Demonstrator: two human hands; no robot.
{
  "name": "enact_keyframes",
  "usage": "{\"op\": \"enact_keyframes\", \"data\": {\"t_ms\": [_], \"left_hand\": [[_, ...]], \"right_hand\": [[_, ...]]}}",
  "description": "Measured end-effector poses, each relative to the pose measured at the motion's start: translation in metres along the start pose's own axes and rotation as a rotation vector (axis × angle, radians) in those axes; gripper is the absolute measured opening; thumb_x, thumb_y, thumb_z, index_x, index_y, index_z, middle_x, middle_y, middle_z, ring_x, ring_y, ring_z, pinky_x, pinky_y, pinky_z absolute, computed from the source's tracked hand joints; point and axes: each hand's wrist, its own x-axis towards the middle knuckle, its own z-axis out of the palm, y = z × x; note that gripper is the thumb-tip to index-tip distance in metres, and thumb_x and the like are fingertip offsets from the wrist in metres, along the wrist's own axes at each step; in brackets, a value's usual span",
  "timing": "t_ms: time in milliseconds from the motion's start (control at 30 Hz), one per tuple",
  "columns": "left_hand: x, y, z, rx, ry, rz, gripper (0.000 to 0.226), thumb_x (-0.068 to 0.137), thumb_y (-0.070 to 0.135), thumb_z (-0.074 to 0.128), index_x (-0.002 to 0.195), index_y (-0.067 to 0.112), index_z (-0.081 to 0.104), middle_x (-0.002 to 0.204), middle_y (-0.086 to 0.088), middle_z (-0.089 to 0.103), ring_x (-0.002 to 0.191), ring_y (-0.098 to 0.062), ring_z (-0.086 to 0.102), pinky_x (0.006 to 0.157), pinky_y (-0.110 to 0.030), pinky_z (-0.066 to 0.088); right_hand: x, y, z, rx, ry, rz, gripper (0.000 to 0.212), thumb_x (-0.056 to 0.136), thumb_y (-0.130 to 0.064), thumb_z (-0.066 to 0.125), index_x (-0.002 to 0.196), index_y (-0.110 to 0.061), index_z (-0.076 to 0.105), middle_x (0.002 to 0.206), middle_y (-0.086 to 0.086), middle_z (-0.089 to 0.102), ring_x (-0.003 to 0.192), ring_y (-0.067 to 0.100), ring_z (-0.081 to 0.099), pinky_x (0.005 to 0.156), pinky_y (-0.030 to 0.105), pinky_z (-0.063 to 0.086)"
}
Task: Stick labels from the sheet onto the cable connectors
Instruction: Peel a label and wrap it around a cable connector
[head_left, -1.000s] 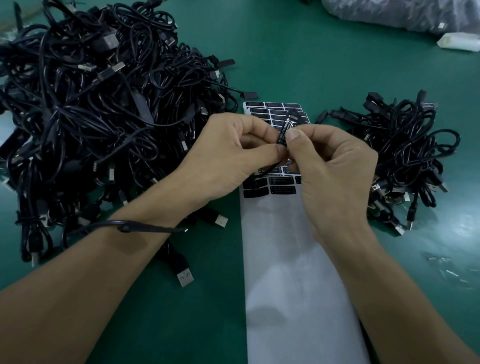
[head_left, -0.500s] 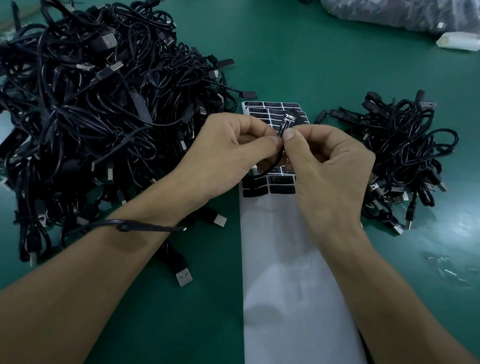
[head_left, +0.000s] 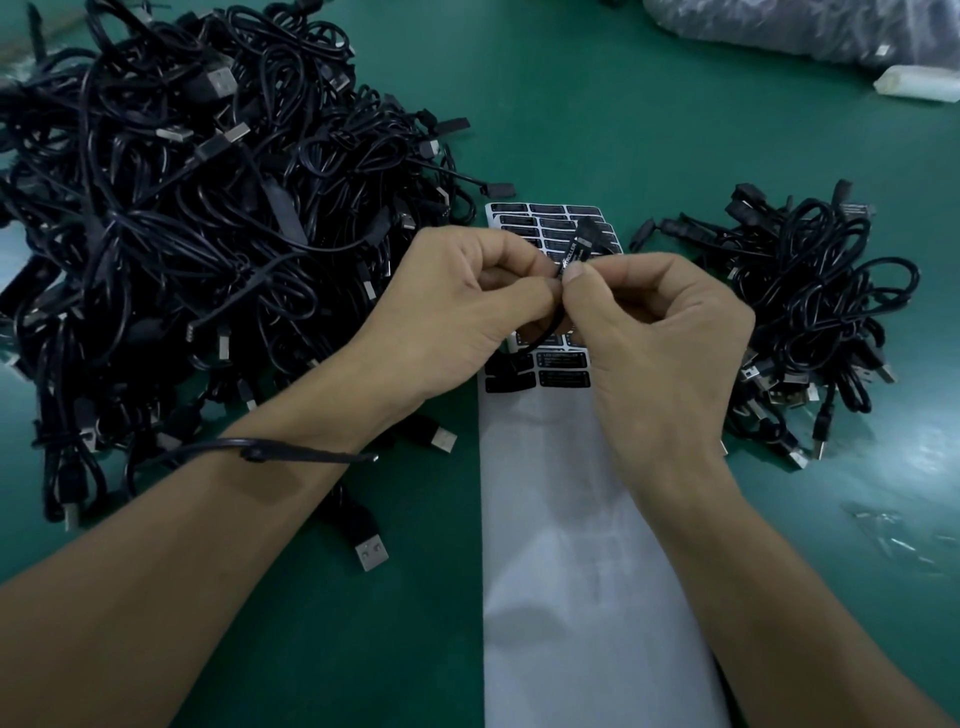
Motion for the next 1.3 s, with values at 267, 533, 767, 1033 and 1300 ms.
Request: {"op": "enact_keyframes", "data": {"t_ms": [267, 533, 767, 1033, 1300], "left_hand": [[0.0002, -0.0006, 0.0008, -0.005, -0.001, -0.005, 0.014, 0.090, 0.001, 0.069, 0.079, 0.010, 0.071, 0.062, 0.006, 0.071, 0.058, -0.003, 0.063, 0.059, -0.014, 0.051], [-0.0004, -0.0001, 0.0013, -0.024, 0.002, -0.010, 0.010, 0.090, 0.003, 0.070, 0.081, 0.008, 0.071, 0.064, 0.003, 0.072, 0.060, -0.005, 0.065, 0.062, -0.016, 0.054], [-0.0003, -0.0001, 0.0013, -0.041, 0.000, -0.012, 0.007, 0.090, 0.003, 0.071, 0.083, 0.005, 0.071, 0.067, -0.001, 0.073, 0.063, -0.011, 0.066, 0.064, -0.021, 0.055], [0.0009, -0.0016, 0.0010, -0.044, -0.015, 0.014, 0.013, 0.090, 0.002, 0.070, 0.080, 0.010, 0.071, 0.066, 0.003, 0.072, 0.063, -0.006, 0.065, 0.063, -0.018, 0.054], [0.0020, -0.0028, 0.0000, -0.013, -0.017, 0.027, 0.017, 0.090, -0.001, 0.068, 0.078, 0.012, 0.068, 0.065, 0.005, 0.067, 0.059, -0.006, 0.058, 0.059, -0.020, 0.049]], "right_hand": [[0.0007, 0.0002, -0.0002, 0.016, 0.012, 0.034, 0.009, 0.082, -0.011, 0.075, 0.075, -0.017, 0.073, 0.066, -0.005, 0.073, 0.060, 0.008, 0.069, 0.060, 0.019, 0.053], [0.0027, 0.0016, 0.0000, 0.039, 0.023, 0.073, 0.008, 0.082, -0.014, 0.076, 0.075, -0.016, 0.075, 0.067, -0.003, 0.073, 0.061, 0.009, 0.068, 0.061, 0.020, 0.053], [0.0038, 0.0031, -0.0019, 0.089, 0.001, 0.101, 0.010, 0.082, -0.012, 0.077, 0.072, -0.015, 0.074, 0.064, -0.001, 0.071, 0.059, 0.009, 0.065, 0.060, 0.021, 0.052], [0.0064, 0.0050, -0.0039, 0.202, 0.036, 0.113, 0.032, 0.077, -0.010, 0.082, 0.082, -0.017, 0.051, 0.066, 0.001, 0.067, 0.059, 0.016, 0.067, 0.058, 0.026, 0.054], [0.0080, 0.0041, -0.0046, 0.138, -0.127, 0.071, 0.008, 0.091, -0.009, 0.069, 0.096, -0.012, 0.075, 0.079, 0.004, 0.073, 0.069, 0.009, 0.061, 0.068, 0.024, 0.052]]}}
